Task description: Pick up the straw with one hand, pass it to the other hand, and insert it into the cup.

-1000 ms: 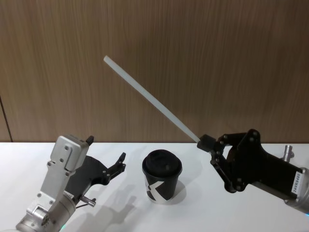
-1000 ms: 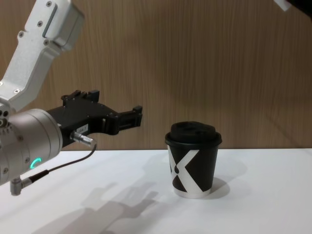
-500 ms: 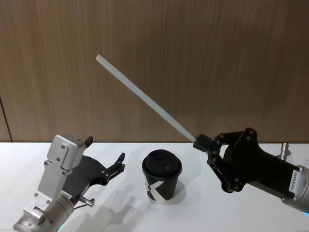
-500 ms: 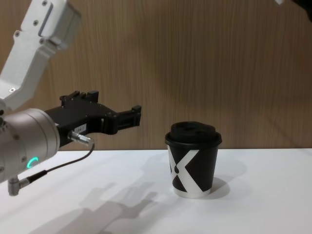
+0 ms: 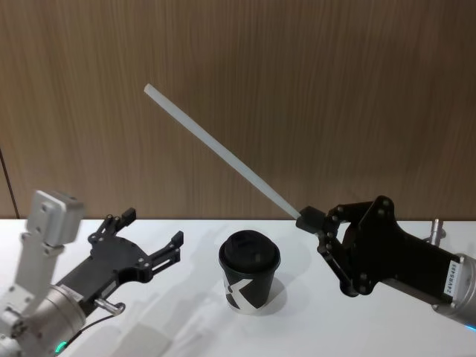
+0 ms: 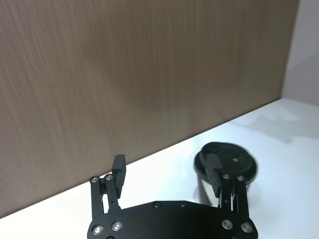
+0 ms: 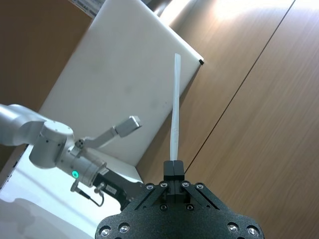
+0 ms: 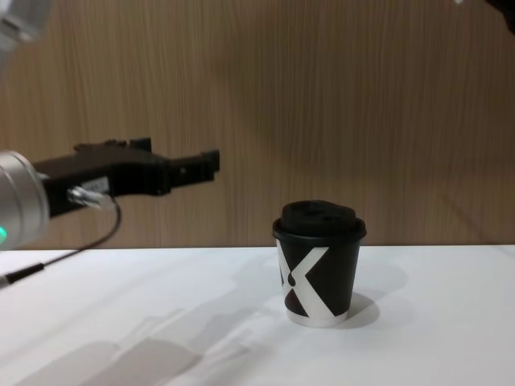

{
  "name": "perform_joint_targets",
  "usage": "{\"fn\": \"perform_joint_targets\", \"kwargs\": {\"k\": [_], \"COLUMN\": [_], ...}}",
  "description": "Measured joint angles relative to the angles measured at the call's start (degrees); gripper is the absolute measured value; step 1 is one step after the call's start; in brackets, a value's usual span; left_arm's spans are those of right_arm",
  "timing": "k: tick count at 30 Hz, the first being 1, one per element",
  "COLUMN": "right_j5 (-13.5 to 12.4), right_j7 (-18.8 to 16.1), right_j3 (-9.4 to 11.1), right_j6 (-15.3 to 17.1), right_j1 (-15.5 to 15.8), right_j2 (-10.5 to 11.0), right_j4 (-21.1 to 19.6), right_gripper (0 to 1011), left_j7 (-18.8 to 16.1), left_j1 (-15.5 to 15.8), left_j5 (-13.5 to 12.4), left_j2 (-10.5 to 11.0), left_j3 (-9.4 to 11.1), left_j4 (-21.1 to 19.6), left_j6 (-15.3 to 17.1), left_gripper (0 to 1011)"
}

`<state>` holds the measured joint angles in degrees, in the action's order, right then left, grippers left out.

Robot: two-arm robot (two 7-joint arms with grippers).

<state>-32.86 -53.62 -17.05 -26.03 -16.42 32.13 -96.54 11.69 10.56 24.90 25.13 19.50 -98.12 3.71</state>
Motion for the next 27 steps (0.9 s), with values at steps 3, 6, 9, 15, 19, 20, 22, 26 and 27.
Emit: {"fn": "perform_joint_targets", "kwargs": {"k": [3, 6, 9, 15, 19, 20, 22, 26, 27], "right_j5": [-0.02, -0.03, -0.05, -0.09, -0.10, -0.10, -0.10, -0.10, -0.10], "right_j7": [-0.03, -0.05, -0.07, -0.11, -0.13, -0.13, -0.14, -0.14, -0.14], "right_j3": [-0.02, -0.05, -0.06, -0.09, -0.09, -0.09, -0.09, -0.09, -0.09], "right_j6": [-0.02, -0.04, -0.05, -0.05, -0.05, -0.05, -0.05, -0.05, -0.05], "right_j1": [-0.03, -0.04, -0.06, -0.08, -0.10, -0.10, -0.11, -0.13, -0.13], "right_j2": [-0.01, -0.03, -0.03, -0.03, -0.03, -0.03, -0.03, -0.03, -0.03], "right_j4": [0.01, 0.01, 0.01, 0.01, 0.01, 0.01, 0.01, 0.01, 0.01], "right_gripper": [0, 0, 0, 0, 0, 0, 0, 0, 0], "left_j7": [2.57, 4.53, 6.88, 11.72, 14.92, 15.39, 16.74, 19.10, 19.68], "left_j1": [-0.77, -1.39, -2.14, -3.42, -4.17, -4.28, -4.49, -4.62, -4.62], "left_j5": [3.16, 5.54, 8.37, 14.10, 17.98, 18.58, 20.41, 22.92, 23.53], "left_j2": [1.20, 2.12, 3.30, 5.37, 6.66, 6.87, 7.33, 8.02, 8.14], "left_j3": [-1.60, -2.85, -4.39, -7.05, -8.73, -9.03, -9.62, -10.42, -10.52], "left_j4": [-1.69, -3.07, -4.67, -7.55, -9.33, -9.65, -10.29, -11.12, -11.25], "left_j6": [0.81, 1.37, 1.96, 3.09, 3.84, 3.96, 4.32, 4.83, 4.95], "left_gripper": [1003, 1003, 1003, 1003, 1002, 1003, 1003, 1003, 1002]}}
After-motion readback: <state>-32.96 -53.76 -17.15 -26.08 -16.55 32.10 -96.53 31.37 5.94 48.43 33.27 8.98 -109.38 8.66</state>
